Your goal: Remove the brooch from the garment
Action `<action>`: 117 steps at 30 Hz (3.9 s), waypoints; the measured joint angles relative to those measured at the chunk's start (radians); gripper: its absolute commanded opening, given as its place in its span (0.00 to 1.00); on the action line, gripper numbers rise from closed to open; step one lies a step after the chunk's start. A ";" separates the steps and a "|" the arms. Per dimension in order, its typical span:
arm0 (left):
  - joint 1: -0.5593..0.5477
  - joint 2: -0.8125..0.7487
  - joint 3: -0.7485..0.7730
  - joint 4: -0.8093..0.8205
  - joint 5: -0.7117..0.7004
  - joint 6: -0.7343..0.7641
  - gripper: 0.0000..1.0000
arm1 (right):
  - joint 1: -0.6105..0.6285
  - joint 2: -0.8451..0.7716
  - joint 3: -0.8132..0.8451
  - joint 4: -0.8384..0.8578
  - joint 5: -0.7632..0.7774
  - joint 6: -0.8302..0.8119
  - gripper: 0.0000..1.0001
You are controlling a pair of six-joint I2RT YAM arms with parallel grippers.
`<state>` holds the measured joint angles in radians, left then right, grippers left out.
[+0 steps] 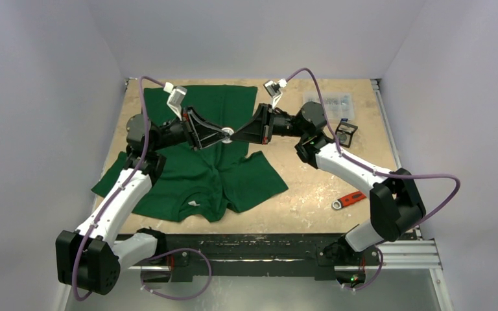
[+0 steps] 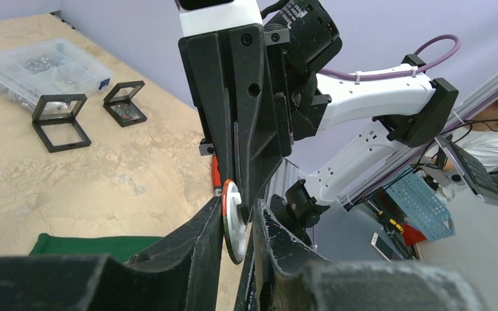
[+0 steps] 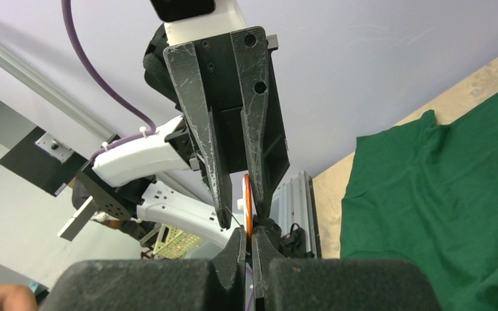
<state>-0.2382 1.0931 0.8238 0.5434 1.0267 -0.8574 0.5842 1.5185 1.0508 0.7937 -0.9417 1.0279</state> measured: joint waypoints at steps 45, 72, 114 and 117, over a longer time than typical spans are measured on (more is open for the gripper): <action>0.000 -0.009 -0.014 -0.097 -0.003 0.003 0.07 | 0.002 -0.006 0.000 -0.039 -0.012 -0.127 0.00; -0.011 -0.004 0.031 -0.282 -0.010 0.103 0.03 | 0.011 -0.024 0.073 -0.291 -0.047 -0.422 0.00; -0.019 -0.012 0.175 -0.619 0.038 0.478 0.28 | -0.026 -0.046 0.127 -0.409 -0.129 -0.512 0.00; -0.019 -0.012 0.175 -0.600 0.047 0.474 0.26 | -0.026 -0.060 0.123 -0.410 -0.133 -0.512 0.00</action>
<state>-0.2573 1.0813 0.9989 -0.0570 1.0733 -0.3832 0.5587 1.4582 1.1736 0.3840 -1.0748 0.5163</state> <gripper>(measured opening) 0.280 0.013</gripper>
